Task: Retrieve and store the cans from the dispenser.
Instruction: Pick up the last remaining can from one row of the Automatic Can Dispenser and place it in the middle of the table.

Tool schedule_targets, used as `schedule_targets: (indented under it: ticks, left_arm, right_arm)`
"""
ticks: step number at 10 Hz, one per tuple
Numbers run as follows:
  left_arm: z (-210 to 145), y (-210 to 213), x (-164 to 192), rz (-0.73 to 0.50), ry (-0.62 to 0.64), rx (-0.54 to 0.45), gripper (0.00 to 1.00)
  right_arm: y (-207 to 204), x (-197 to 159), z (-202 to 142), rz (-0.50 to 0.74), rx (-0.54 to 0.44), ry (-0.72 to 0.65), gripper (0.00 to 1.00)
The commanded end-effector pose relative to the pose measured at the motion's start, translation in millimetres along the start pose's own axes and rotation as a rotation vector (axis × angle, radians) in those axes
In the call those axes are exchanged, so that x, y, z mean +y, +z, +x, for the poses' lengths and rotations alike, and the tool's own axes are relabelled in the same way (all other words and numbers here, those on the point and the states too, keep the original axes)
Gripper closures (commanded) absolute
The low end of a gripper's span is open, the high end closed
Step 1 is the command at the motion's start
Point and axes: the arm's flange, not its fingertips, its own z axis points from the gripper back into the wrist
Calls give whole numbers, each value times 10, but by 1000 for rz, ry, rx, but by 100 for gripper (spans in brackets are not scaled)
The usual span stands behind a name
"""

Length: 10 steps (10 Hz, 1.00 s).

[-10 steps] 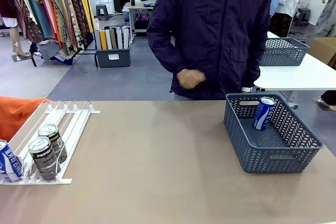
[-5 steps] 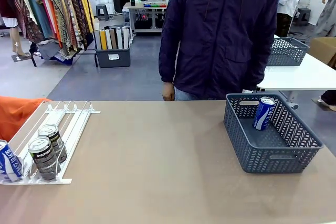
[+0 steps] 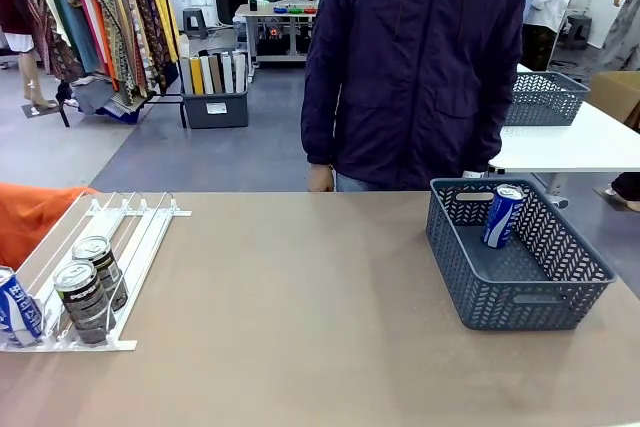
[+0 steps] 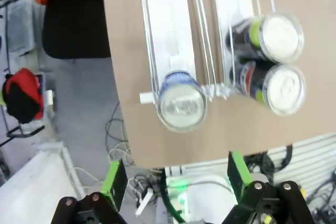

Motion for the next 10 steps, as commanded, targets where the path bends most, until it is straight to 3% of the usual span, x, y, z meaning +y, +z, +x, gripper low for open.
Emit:
schedule_targets:
  ticks: [1,7,10]
  left_arm:
    - [-27,-392,-109,42,42,-52,0]
    - [56,-1049,-124,37,62,110,0]
    - [44,-1087,-99,34,65,104,0]
  right_arm:
    - [-12,34,29,29,-17,14,0]
    - [-12,34,29,29,-17,14,0]
    - [-12,34,29,29,-17,14,0]
